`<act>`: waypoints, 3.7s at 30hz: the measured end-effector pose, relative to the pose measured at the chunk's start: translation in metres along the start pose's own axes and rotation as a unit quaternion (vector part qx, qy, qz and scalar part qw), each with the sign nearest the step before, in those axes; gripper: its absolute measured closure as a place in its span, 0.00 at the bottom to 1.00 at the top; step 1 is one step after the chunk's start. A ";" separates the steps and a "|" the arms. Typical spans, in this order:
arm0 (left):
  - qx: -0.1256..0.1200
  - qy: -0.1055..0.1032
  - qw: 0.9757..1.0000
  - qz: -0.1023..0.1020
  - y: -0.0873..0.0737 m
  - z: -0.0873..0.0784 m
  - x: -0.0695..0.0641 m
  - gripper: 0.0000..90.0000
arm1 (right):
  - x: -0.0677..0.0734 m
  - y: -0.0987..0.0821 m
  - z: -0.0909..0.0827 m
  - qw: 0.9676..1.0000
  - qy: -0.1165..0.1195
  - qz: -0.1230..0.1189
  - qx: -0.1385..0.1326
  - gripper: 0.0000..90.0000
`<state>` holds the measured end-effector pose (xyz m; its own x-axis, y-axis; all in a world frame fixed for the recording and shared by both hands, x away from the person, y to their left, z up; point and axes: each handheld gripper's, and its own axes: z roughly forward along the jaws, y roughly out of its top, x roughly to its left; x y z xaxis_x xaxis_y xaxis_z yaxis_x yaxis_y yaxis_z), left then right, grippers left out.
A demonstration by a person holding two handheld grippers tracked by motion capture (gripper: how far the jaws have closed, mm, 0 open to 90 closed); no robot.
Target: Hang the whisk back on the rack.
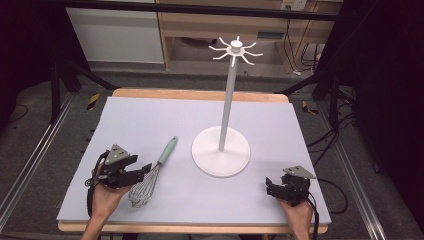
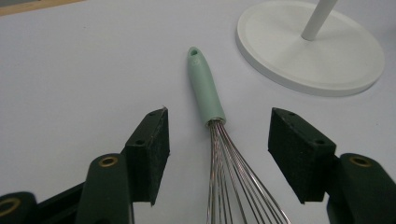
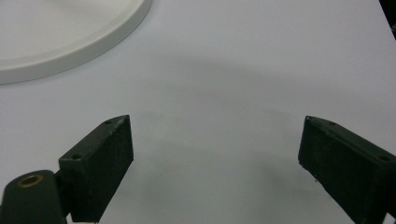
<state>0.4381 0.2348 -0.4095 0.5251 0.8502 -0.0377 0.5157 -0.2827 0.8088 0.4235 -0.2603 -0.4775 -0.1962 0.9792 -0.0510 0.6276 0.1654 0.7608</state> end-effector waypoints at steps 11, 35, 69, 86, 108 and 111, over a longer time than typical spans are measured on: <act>0.008 -0.011 1.000 0.004 0.016 0.014 -0.002 0.42 | 0.000 -0.001 0.000 1.000 0.002 -0.005 0.000 0.11; 0.063 -0.006 0.998 0.028 0.036 0.038 -0.005 0.43 | 0.000 -0.001 -0.002 1.000 0.003 -0.001 -0.005 0.11; 0.159 -0.009 0.987 0.037 0.039 0.082 -0.003 0.55 | 0.000 -0.001 -0.002 1.000 0.009 -0.004 -0.004 0.11; 0.204 -0.014 0.978 0.035 0.034 0.100 -0.002 0.63 | 0.001 -0.001 -0.001 1.000 0.011 -0.005 0.000 0.11; 0.231 -0.013 0.973 0.016 0.030 0.115 0.002 0.70 | 0.002 -0.001 0.000 1.000 0.013 -0.006 0.006 0.11; 0.234 -0.011 0.972 0.010 0.031 0.116 0.002 0.70 | 0.002 -0.001 0.000 1.000 0.012 -0.007 0.007 0.11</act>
<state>0.5333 0.1763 -0.4523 0.5499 0.8343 -0.0402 0.7536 -0.4748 0.4546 0.4225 -0.2582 -0.4784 -0.2229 0.9738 -0.0449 0.6346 0.1799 0.7516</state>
